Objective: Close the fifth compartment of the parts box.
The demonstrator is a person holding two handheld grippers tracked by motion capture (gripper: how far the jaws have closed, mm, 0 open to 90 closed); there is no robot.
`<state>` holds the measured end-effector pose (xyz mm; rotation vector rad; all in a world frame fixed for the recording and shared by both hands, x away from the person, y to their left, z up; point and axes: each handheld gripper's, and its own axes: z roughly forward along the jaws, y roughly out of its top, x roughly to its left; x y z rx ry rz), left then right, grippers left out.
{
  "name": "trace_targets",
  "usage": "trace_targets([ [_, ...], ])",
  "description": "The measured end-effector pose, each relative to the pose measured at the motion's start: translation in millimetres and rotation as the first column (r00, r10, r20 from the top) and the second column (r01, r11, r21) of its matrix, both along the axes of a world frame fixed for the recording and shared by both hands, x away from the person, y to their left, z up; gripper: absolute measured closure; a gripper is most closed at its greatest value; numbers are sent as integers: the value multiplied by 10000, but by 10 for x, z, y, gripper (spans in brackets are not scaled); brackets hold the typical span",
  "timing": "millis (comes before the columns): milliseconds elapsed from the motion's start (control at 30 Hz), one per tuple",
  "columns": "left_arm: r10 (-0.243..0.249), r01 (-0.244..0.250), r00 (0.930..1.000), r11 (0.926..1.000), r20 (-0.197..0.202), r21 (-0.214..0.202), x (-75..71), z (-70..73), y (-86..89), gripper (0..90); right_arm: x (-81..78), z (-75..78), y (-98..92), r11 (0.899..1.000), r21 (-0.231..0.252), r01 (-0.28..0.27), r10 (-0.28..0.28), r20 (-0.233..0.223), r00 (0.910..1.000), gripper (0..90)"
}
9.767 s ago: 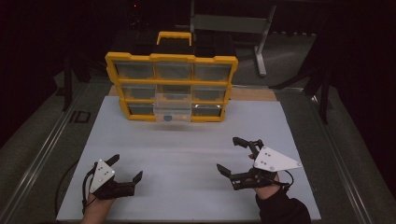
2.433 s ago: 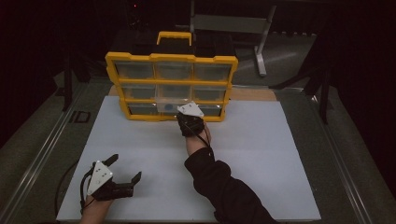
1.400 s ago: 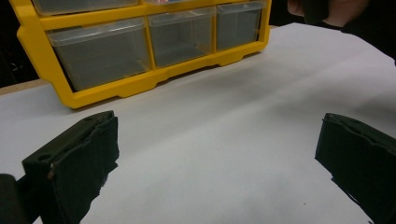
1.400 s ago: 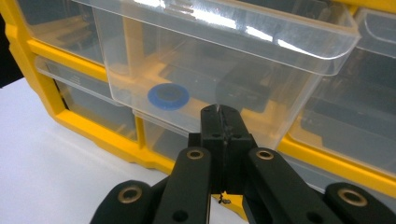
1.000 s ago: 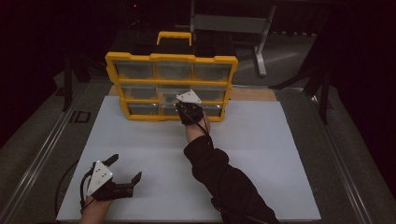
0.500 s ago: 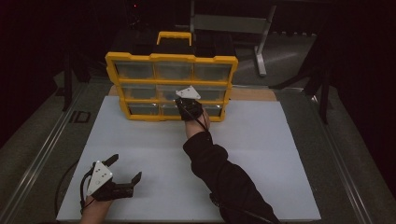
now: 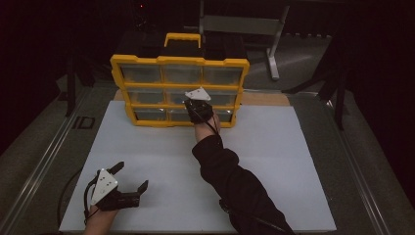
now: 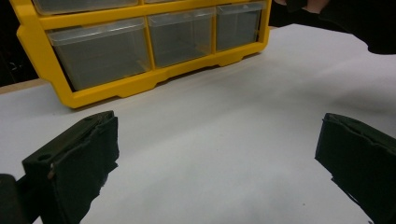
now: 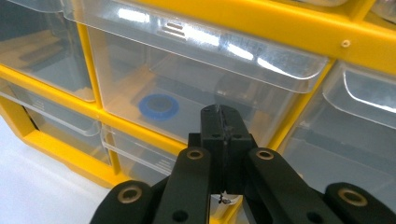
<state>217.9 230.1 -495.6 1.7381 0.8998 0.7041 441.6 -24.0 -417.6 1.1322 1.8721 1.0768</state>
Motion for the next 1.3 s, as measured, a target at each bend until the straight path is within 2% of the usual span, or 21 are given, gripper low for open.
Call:
trace_targets([
  [633,-17,17,10000,10000,22,13,-4,1,1,0,42,18,27,10000,-57,20,-20,86,10000,900],
  [933,-34,34,10000,10000,18,23,1,0,-8,0,33,15,18,9998,183,-2,3,-29,10000,900],
  [1000,-45,45,10000,10000,12,41,1,0,-9,0,30,7,16,9995,299,-65,72,-234,9997,899],
  [1100,-37,37,10000,10000,23,19,-2,1,-9,0,13,-4,24,9992,361,-197,206,-248,9995,896],
  [1300,-59,59,10000,10000,31,43,-1,2,-9,0,-25,2,53,9979,521,-382,400,-340,9986,802],
])
